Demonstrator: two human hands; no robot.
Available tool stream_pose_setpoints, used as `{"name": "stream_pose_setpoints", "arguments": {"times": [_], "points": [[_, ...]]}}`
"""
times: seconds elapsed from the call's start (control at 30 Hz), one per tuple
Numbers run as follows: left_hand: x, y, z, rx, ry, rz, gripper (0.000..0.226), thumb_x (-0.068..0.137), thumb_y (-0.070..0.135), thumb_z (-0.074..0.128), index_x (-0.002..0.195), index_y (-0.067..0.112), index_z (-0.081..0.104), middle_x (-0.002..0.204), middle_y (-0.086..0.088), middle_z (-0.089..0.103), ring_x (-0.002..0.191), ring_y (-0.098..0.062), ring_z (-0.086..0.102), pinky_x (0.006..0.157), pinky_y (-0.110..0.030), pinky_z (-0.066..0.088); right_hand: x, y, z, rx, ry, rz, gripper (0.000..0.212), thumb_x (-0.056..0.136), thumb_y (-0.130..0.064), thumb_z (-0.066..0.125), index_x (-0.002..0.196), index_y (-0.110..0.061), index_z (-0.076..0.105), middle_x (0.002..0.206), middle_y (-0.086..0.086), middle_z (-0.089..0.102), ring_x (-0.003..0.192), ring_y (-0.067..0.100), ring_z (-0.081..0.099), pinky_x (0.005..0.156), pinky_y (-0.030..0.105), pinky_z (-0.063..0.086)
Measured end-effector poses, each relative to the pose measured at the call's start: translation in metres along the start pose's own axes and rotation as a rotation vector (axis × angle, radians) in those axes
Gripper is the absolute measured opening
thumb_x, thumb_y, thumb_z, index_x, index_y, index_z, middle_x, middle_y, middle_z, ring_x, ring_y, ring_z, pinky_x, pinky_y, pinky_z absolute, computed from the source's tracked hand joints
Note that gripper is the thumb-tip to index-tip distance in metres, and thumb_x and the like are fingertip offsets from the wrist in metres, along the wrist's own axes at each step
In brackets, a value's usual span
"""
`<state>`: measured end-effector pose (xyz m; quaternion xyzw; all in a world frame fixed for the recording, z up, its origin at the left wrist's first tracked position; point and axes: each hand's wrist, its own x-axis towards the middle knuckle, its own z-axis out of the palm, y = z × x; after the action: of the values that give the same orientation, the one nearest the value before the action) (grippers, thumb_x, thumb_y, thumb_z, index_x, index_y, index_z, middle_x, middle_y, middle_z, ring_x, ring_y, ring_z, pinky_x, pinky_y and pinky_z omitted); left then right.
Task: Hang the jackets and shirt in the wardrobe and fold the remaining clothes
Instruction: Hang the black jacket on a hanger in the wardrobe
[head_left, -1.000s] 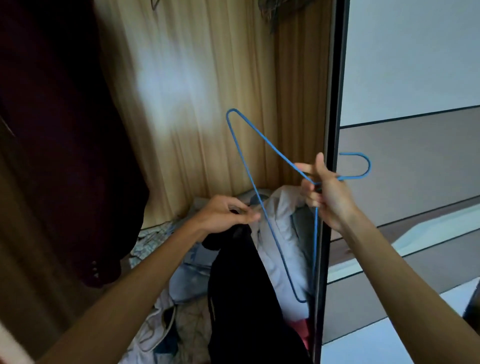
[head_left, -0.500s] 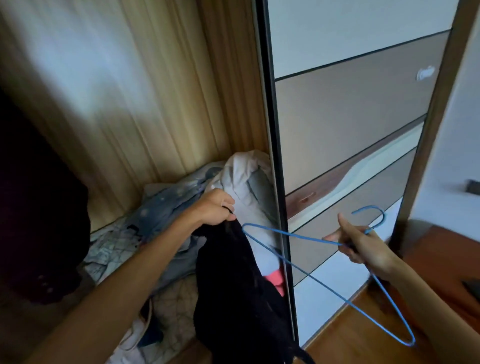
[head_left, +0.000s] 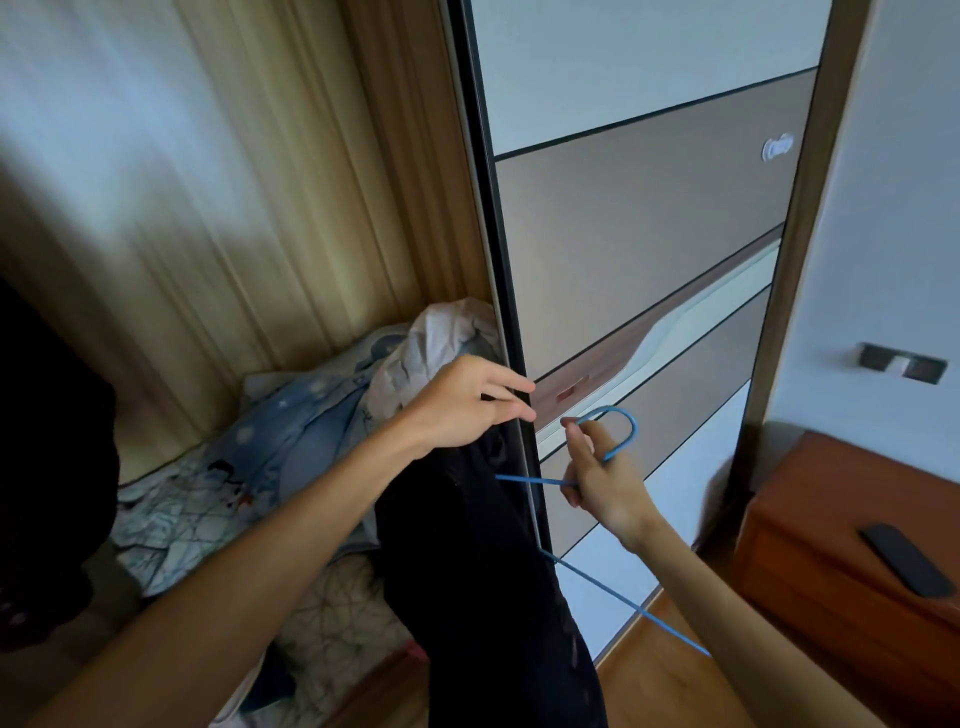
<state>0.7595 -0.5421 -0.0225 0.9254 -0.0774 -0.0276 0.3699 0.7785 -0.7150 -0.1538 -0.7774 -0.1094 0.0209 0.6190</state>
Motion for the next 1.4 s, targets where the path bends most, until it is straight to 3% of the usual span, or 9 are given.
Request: {"name": "stream_pose_setpoints", "arguments": {"times": [0.23,0.47,0.6,0.7,0.8,0.93,1.03,1.23,1.4], "points": [[-0.008,0.027,0.005,-0.112,-0.028,0.106,0.044,0.095,0.004,0.062,0.138,0.013,0.055,0.112,0.001,0.075,0.109,0.002,0.063,0.098,-0.009,0.042,0.005,-0.018,0.051,0.208,-0.082,-0.103,0.028,0.098,-0.022,0.042,0.120,-0.024,0.060,0.109,0.002,0.069,0.098,0.018,0.065,0.091,0.035,0.052],[-0.026,0.011,-0.016,0.403,-0.046,-0.042,0.064,0.089,0.044,0.069,0.145,0.025,0.046,0.136,0.001,0.060,0.129,-0.016,0.053,0.109,-0.034,0.041,0.014,-0.034,0.037,0.595,0.113,-0.011,0.033,0.107,-0.028,0.040,0.108,-0.013,0.069,0.062,0.010,0.046,0.055,0.020,0.044,0.051,0.023,0.042],[-0.031,-0.011,-0.020,0.661,0.051,0.027,0.035,0.091,0.057,0.059,0.085,0.023,0.057,0.086,0.002,0.059,0.085,-0.020,0.059,0.078,-0.040,0.048,0.014,-0.053,0.030,0.655,0.122,-0.073,0.035,0.107,-0.030,0.037,0.114,-0.010,0.065,0.050,-0.003,0.039,0.042,0.004,0.040,0.044,0.014,0.039],[-0.031,-0.017,-0.015,0.565,0.195,0.155,0.039,0.091,0.054,0.061,0.066,0.030,0.042,0.066,0.011,0.050,0.067,-0.012,0.051,0.063,-0.036,0.040,0.019,-0.061,0.025,0.574,0.093,-0.130,0.035,0.105,-0.039,0.040,0.113,-0.014,0.063,0.052,-0.004,0.043,0.051,0.009,0.046,0.052,0.019,0.043],[-0.029,-0.014,-0.021,0.551,0.295,0.135,0.035,0.087,0.058,0.064,0.075,0.025,0.062,0.067,0.009,0.060,0.069,-0.013,0.059,0.064,-0.037,0.047,0.023,-0.066,0.013,0.380,0.019,-0.218,0.029,0.099,-0.045,0.054,0.112,-0.020,0.058,0.059,0.001,0.059,0.059,0.014,0.058,0.064,0.028,0.045],[-0.026,-0.018,-0.041,0.559,0.441,0.051,0.029,0.087,0.053,0.067,0.072,0.029,0.063,0.081,-0.001,0.071,0.087,-0.026,0.068,0.071,-0.038,0.051,0.011,-0.052,-0.002,-0.061,0.269,-0.564,0.044,0.087,-0.019,0.071,0.126,-0.018,0.050,0.115,-0.005,0.057,0.106,0.011,0.056,0.092,0.020,0.044],[-0.026,-0.026,-0.063,0.523,0.569,0.003,0.039,0.085,0.055,0.066,0.085,0.017,0.072,0.084,-0.006,0.075,0.088,-0.027,0.070,0.074,-0.039,0.053,-0.018,-0.005,0.003,-0.220,0.262,-0.815,0.038,0.081,-0.004,0.065,0.114,-0.017,0.054,0.108,-0.010,0.051,0.096,0.013,0.051,0.085,0.024,0.044],[-0.043,-0.007,-0.080,0.483,0.669,0.085,0.041,0.085,0.057,0.066,0.089,0.017,0.075,0.076,0.001,0.073,0.077,-0.017,0.068,0.070,-0.037,0.052,-0.021,0.078,0.058,-0.551,-0.157,-0.205,0.065,0.086,-0.047,0.063,0.140,-0.019,0.040,0.130,-0.003,0.048,0.116,0.019,0.050,0.100,0.033,0.047],[-0.079,-0.001,-0.086,0.540,0.638,0.025,0.054,0.081,0.068,0.059,0.080,0.015,0.070,0.066,0.004,0.067,0.068,-0.013,0.064,0.063,-0.035,0.047,0.015,0.080,0.083,-0.695,-0.239,-0.116,0.028,0.099,-0.021,0.048,0.125,-0.012,0.049,0.116,0.010,0.065,0.099,0.029,0.065,0.087,0.042,0.056]]}}
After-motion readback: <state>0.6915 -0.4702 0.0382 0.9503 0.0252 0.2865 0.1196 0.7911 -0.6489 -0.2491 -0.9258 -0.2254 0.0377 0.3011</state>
